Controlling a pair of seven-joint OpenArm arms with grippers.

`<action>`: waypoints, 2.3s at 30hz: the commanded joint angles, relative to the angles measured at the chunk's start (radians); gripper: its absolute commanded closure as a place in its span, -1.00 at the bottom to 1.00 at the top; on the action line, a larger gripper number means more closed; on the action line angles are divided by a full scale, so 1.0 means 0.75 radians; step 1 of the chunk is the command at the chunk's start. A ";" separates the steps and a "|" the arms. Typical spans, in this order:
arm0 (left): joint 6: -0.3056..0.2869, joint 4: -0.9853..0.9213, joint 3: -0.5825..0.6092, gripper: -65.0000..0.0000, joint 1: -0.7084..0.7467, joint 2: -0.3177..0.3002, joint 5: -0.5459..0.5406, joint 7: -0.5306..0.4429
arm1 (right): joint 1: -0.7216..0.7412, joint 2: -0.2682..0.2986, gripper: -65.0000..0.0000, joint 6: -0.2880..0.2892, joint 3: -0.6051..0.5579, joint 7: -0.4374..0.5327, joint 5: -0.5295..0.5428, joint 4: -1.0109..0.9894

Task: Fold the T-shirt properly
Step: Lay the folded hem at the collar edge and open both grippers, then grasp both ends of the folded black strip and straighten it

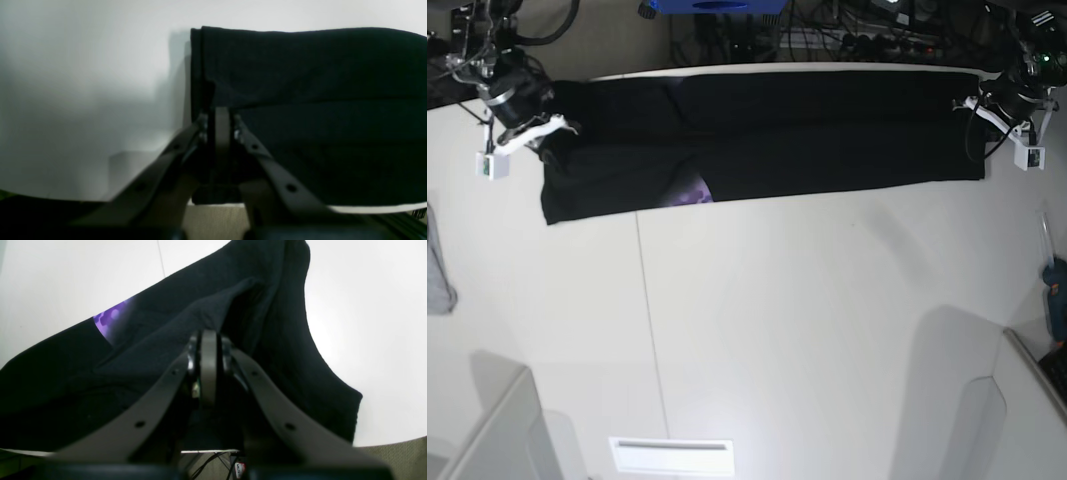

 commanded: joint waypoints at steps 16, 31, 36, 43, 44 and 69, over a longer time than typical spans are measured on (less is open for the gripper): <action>-0.001 0.021 -0.015 0.50 0.003 -0.021 -0.002 -0.016 | -0.016 -0.024 0.93 -0.005 0.019 -0.044 0.007 -0.045; -0.003 0.031 -0.140 0.31 0.003 0.010 -0.231 -0.010 | -0.022 -0.120 0.47 0.231 0.287 -0.040 0.011 0.031; 0.005 0.005 -0.046 1.00 -0.021 0.018 -0.270 -0.016 | 0.111 -0.159 1.00 0.386 0.285 -0.146 0.007 -0.032; 0.005 -0.028 0.040 1.00 -0.070 0.059 -0.017 -0.018 | 0.267 -0.157 1.00 0.396 0.254 -0.295 -0.003 -0.196; 0.005 -0.032 0.044 1.00 -0.076 0.067 0.020 -0.018 | 0.281 -0.148 1.00 0.396 0.240 -0.295 -0.036 -0.227; 0.005 -0.427 0.216 1.00 -0.330 0.075 0.303 -0.186 | 0.520 -0.179 1.00 0.325 0.195 -0.099 -0.378 -0.648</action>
